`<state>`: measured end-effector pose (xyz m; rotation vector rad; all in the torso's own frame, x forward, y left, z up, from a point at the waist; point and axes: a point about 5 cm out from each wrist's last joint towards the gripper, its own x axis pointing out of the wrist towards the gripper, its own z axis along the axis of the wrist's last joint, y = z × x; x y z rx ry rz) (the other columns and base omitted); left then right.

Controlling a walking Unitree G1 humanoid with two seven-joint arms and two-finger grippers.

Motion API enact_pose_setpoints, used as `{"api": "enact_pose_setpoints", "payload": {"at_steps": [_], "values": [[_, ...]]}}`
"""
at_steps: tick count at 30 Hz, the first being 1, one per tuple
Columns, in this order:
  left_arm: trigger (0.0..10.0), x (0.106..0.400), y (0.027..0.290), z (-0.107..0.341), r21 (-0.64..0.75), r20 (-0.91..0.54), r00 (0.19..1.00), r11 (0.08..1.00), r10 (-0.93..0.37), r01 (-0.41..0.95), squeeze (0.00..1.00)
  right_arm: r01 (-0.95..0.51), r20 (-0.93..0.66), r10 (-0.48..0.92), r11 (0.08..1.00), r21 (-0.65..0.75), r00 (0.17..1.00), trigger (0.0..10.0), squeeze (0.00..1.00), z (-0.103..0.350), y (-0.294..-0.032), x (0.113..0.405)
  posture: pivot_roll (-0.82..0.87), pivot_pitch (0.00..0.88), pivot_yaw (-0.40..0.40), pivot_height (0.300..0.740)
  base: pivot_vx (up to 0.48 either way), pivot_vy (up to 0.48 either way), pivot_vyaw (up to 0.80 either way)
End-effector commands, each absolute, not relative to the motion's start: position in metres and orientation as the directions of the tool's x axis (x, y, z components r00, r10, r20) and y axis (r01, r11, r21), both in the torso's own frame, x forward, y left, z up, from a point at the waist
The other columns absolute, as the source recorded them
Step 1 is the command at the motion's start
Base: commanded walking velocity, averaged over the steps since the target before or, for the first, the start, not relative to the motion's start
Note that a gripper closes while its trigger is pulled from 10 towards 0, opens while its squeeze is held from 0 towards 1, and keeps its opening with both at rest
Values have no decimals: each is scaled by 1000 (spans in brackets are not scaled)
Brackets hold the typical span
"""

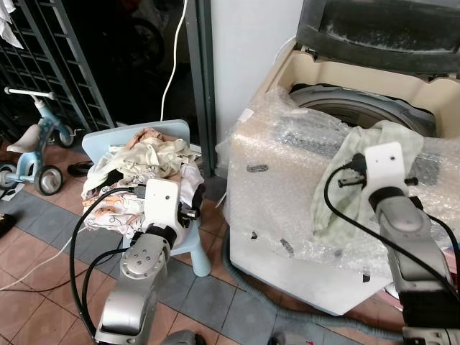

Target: Clothes washing

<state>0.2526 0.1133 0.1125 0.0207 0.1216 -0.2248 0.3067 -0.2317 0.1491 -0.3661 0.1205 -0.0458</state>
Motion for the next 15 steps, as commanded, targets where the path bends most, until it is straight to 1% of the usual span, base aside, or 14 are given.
{"api": "enact_pose_setpoints", "payload": {"at_steps": [1, 3, 6, 7, 8, 9, 10, 11, 12, 15], "values": [[10000, 251, 115, 115, 19, -121, 970, 976, -213, 216, 0, -2, -165, -59, 937, -350, 985, 0, 0, 143, -232, 310, -33, 0, 33, 740, 0, 0, 0], [10000, 252, 114, 114, 17, -125, 970, 977, -210, 214, 0, -2, -185, -62, 945, -328, 981, 0, 0, 145, -236, 317, -34, 0, 29, 740, 0, 0, 0], [10000, 253, 115, 114, 18, -124, 971, 978, -206, 210, 0, -20, -159, -33, 946, -323, 987, 0, 0, 157, -236, 328, -33, 0, 25, 740, 0, 0, 0], [10000, 254, 115, 114, 20, -122, 972, 978, -202, 206, 0, -62, -100, 32, 947, -317, 995, 0, 0, 176, -232, 342, -32, 0, 22, 740, 0, 0, 0], [10000, 255, 116, 115, 22, -119, 973, 979, -198, 202, 0, -150, 26, 170, 922, -356, 985, 0, 0, 212, -220, 358, -31, 0, 19, 740, 0, 0, 0], [10000, 255, 116, 115, 22, -118, 973, 979, -197, 201, 0, -178, 68, 222, 904, -389, 973, 0, 0, 226, -215, 362, -31, 0, 19, 740, 0, 0, 0], [10000, 256, 116, 115, 22, -117, 974, 980, -193, 197, 0, -202, 159, 319, 841, -503, 934, 0, 0, 257, -205, 369, -32, 0, 16, 740, 0, 0, 0], [10000, 256, 116, 115, 22, -116, 975, 980, -192, 196, 0, -176, 226, 343, 824, -539, 912, 0, 0, 279, -201, 372, -32, 0, 14, 740, 0, 0, 0], [10000, 257, 115, 115, 21, -114, 975, 981, -190, 193, 0, -93, 357, 323, 841, -533, 876, 0, 0, 322, -201, 378, -30, 0, 10, 740, 0, 0, 0], [10000, 257, 115, 117, 23, -104, 980, 984, -172, 175, 0, 21, 486, 257, 869, -495, 836, 0, 0, 362, -205, 380, -24, 0, -2, 740, 0, 0, 0]]}}
